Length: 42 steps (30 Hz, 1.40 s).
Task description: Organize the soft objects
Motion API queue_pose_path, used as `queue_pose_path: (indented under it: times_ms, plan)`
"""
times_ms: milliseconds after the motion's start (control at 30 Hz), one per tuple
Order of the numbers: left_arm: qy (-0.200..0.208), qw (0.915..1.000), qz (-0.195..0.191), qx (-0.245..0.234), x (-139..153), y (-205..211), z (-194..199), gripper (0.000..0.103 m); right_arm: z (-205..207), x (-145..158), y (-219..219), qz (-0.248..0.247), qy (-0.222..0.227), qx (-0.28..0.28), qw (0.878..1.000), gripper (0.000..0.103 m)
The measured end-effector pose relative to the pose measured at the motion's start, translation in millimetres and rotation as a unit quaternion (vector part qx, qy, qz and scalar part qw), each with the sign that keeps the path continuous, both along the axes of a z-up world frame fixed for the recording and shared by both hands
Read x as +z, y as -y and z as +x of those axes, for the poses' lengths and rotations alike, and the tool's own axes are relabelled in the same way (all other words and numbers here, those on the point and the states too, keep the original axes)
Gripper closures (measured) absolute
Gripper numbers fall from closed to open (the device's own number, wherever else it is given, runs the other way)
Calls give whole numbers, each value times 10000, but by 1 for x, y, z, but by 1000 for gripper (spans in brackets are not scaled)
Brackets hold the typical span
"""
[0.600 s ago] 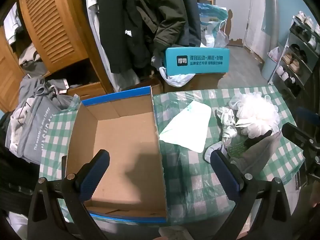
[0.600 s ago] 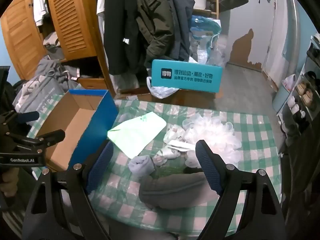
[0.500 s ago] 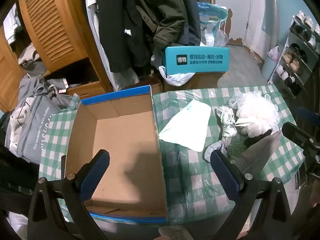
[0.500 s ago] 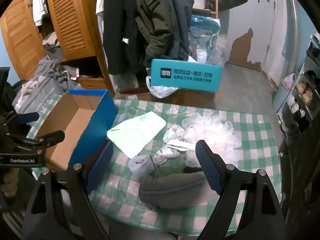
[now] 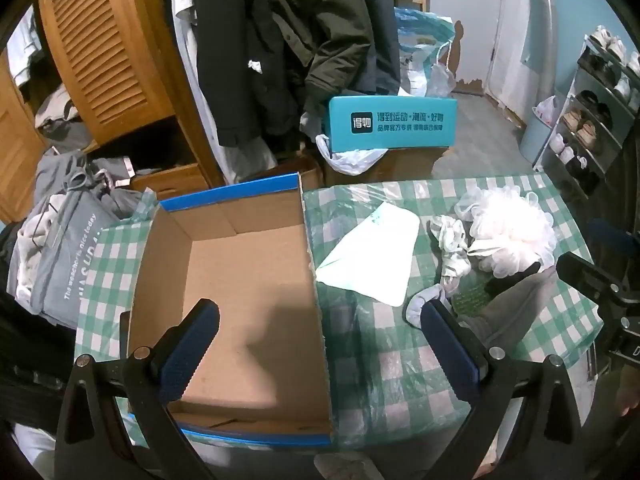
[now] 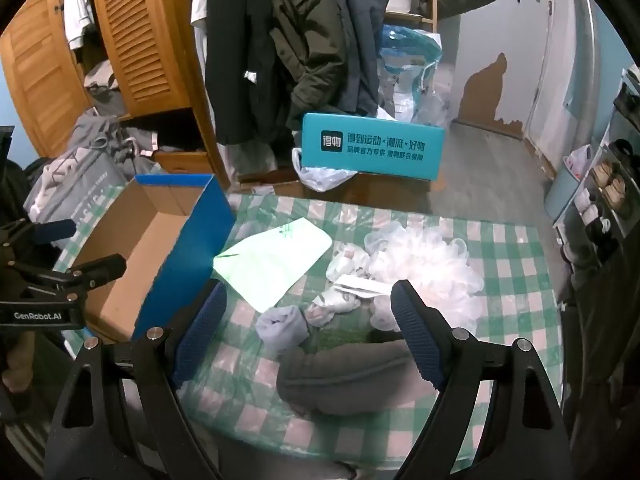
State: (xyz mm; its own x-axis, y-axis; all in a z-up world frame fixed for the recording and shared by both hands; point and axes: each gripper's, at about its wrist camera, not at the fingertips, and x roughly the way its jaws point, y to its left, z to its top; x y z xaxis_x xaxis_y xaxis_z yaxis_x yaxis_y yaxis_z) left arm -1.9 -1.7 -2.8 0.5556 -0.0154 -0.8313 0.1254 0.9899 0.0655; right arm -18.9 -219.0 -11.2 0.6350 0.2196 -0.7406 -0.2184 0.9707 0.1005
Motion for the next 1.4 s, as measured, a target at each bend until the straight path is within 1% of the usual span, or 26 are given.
queue_pose_path:
  times_ms: [333, 600, 1400]
  plan:
    - [-5, 10000, 6, -9, 2, 0, 1, 1, 3, 4, 0, -10, -31, -9, 10000, 20]
    - [-13, 10000, 6, -24, 3, 0, 2, 1, -2, -4, 1, -15, -64, -12, 10000, 20]
    - [-9, 10000, 10, -33, 3, 2, 1, 1, 1, -4, 4, 4, -132, -33, 9999, 20]
